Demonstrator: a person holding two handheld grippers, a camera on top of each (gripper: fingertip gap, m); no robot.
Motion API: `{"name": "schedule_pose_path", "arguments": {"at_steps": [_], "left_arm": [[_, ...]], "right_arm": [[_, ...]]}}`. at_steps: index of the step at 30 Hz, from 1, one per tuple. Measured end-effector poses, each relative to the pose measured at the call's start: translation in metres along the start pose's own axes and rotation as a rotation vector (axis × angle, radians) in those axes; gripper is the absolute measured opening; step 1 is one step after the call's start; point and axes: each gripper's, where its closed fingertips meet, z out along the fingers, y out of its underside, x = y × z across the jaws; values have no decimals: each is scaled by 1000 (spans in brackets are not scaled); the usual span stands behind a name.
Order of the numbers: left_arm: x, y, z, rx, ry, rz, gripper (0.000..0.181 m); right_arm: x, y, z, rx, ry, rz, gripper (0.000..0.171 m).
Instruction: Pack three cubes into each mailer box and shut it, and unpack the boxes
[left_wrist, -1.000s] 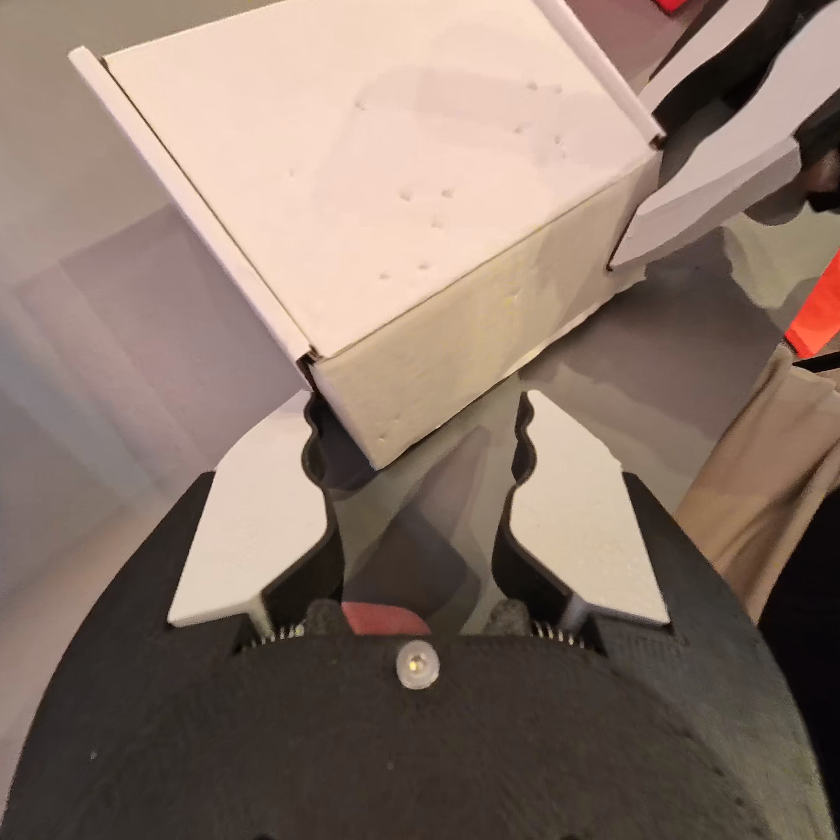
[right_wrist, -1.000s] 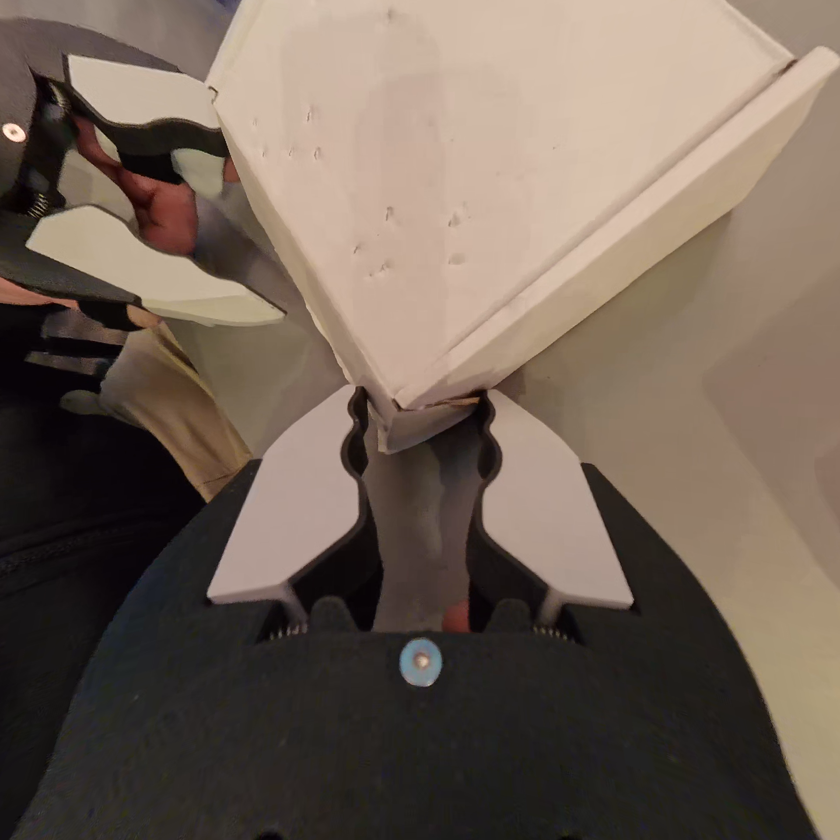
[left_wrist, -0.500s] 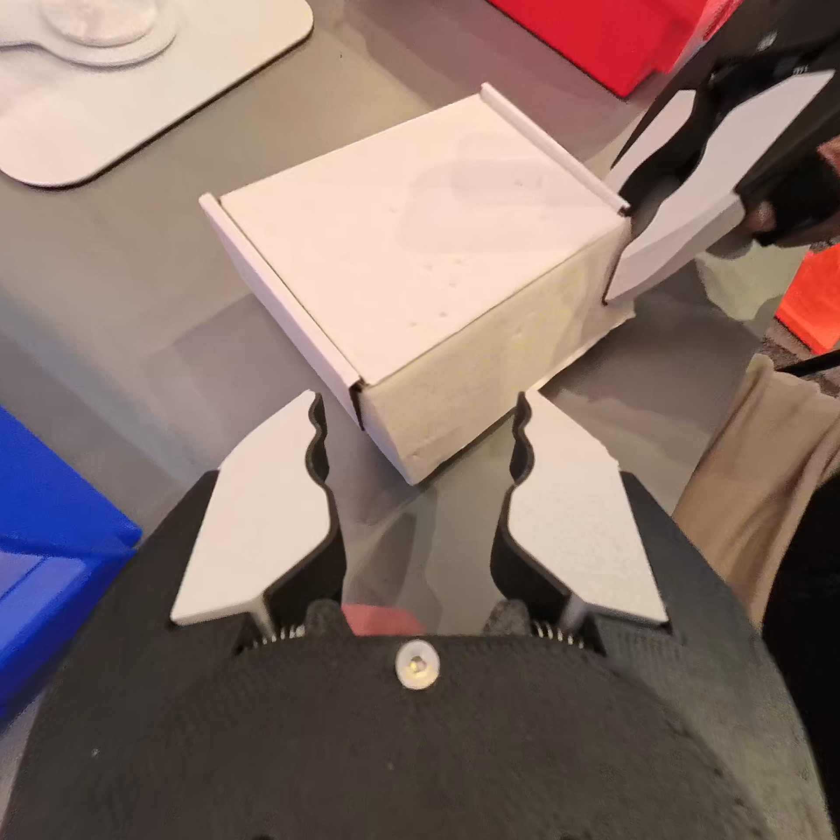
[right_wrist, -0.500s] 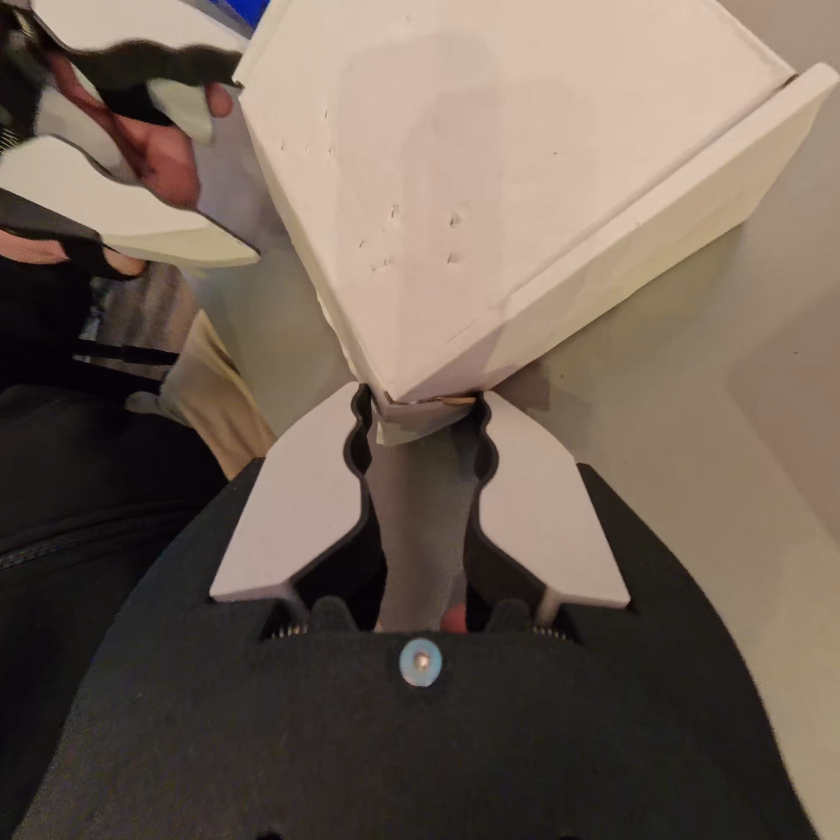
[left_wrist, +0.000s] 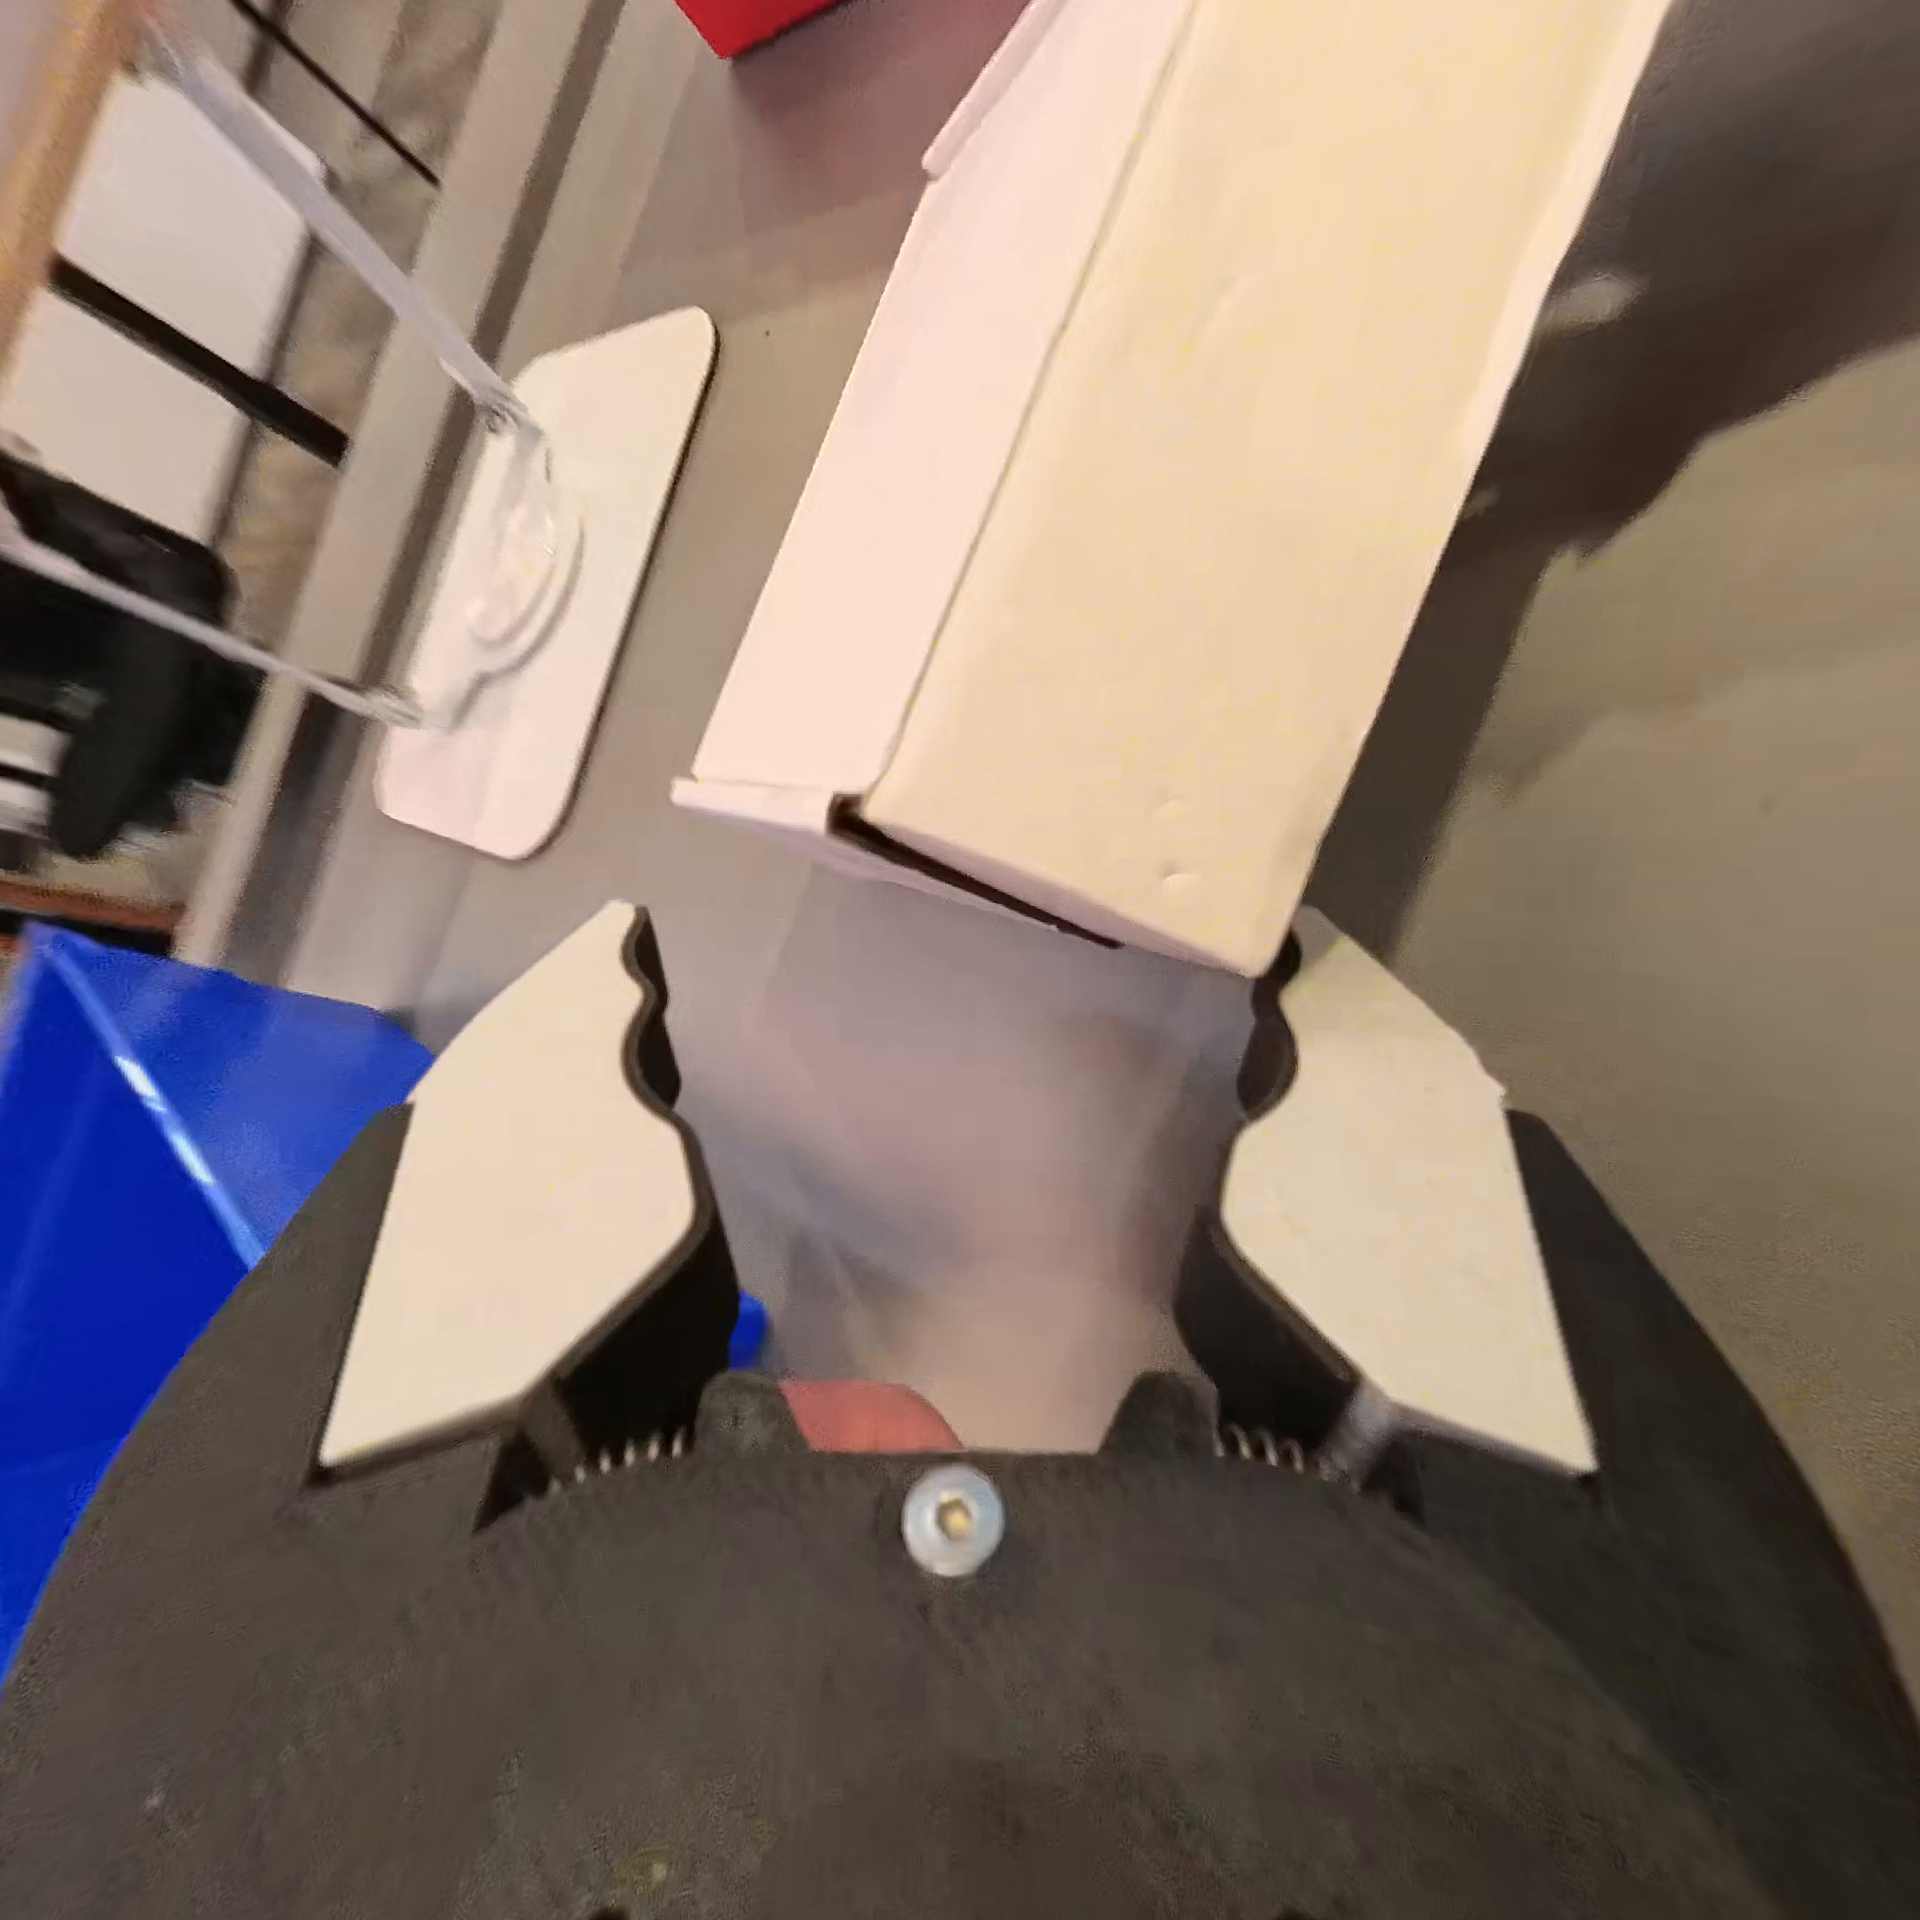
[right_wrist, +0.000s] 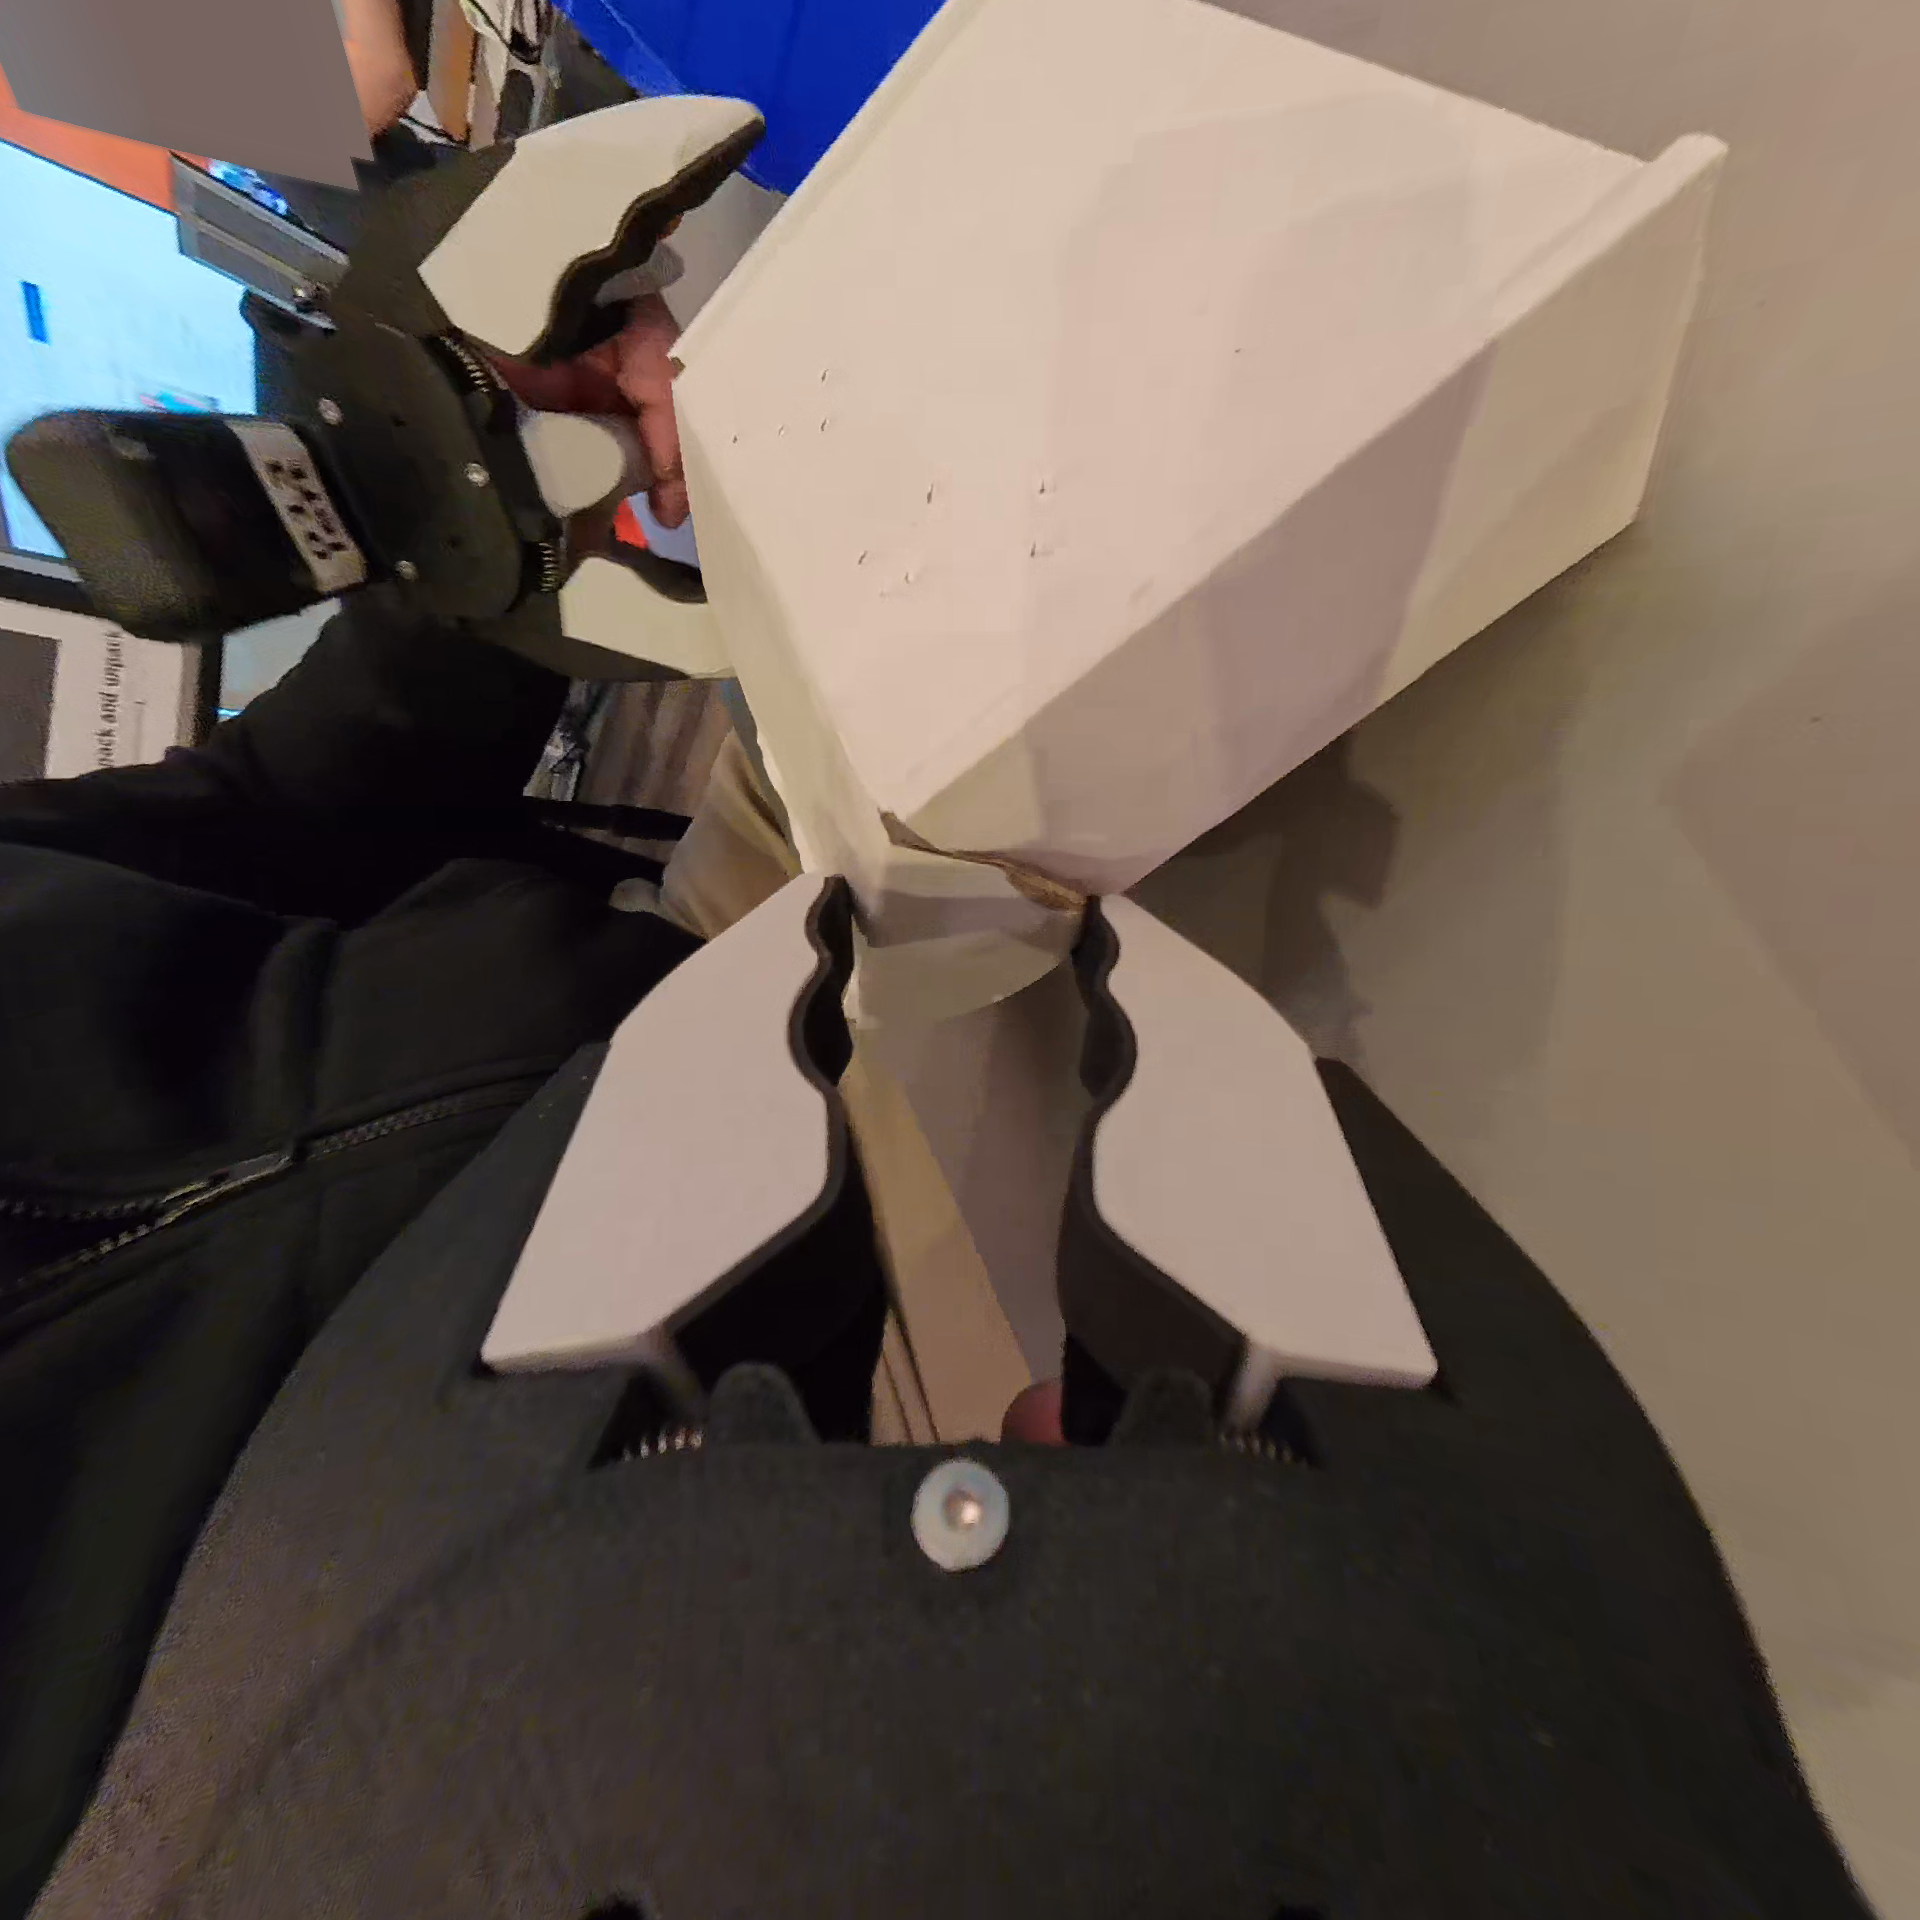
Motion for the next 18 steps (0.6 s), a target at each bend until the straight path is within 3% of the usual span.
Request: {"name": "schedule_pose_path", "arguments": {"at_steps": [1,7,12,18], "left_arm": [[-2,-1,3,-8,-38,79,104],[-1,-21,15,98,-95,239,80],[-2,-26,12,130,-57,180,71],[-4,-32,9,130,49,105,70]], "right_arm": [[-1,1,-1,-8,-13,6,41],[-5,4,-3,-44,-64,34,40],[-11,-3,-12,-16,-66,6,40],[-22,-21,-29,72,89,-297,62]]}}
